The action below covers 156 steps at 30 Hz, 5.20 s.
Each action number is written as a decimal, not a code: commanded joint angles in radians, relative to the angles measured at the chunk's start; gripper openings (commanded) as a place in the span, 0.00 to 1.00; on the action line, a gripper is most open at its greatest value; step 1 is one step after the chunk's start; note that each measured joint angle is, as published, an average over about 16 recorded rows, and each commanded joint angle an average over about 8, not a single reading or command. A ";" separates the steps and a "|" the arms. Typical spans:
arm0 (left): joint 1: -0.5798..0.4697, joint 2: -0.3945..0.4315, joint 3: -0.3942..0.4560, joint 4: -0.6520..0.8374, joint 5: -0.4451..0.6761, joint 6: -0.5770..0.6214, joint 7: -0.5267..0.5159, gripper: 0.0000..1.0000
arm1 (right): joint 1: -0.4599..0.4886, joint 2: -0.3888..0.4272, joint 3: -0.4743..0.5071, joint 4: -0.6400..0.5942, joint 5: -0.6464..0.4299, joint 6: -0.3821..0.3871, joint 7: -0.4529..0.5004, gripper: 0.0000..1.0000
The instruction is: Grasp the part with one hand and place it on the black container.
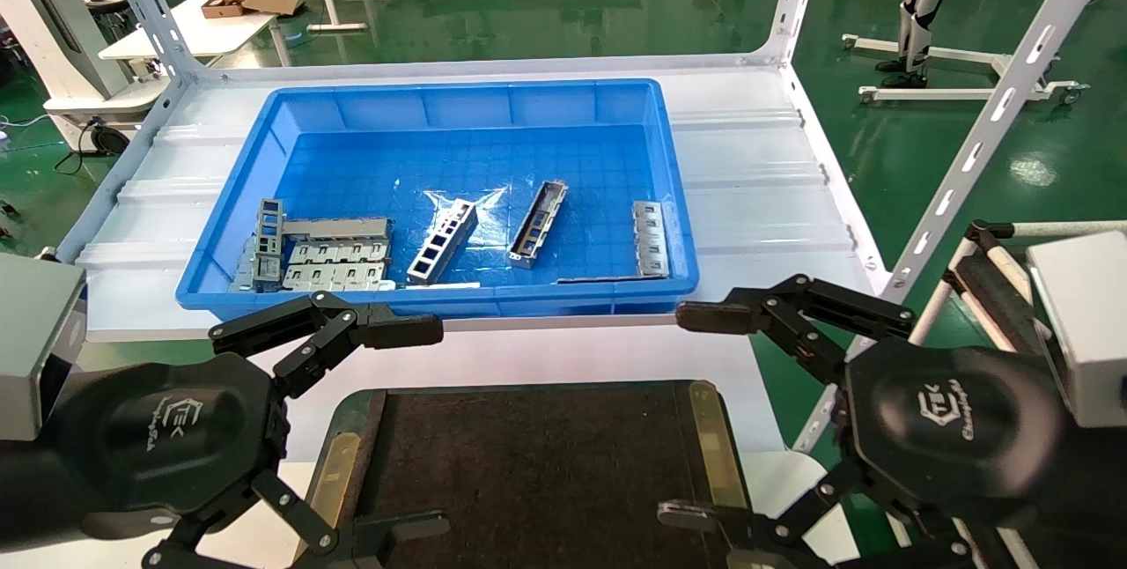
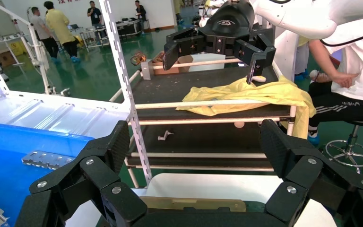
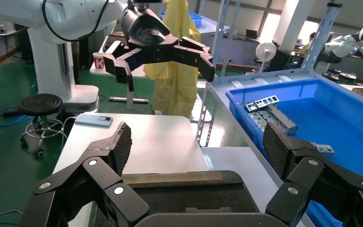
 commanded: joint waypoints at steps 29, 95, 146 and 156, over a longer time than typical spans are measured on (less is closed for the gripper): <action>0.000 0.000 0.000 0.000 0.000 0.000 0.000 1.00 | 0.000 0.000 0.000 0.000 0.000 0.000 0.000 1.00; -0.352 0.446 0.210 0.526 0.461 -0.434 0.007 1.00 | 0.001 0.000 -0.001 -0.001 0.001 0.000 -0.001 1.00; -0.489 0.753 0.324 1.084 0.412 -0.809 0.166 0.00 | 0.001 0.001 -0.003 -0.001 0.002 0.000 -0.001 0.00; -0.475 0.752 0.379 1.060 0.369 -0.846 0.146 0.00 | 0.001 0.001 -0.003 -0.001 0.002 0.001 -0.002 0.00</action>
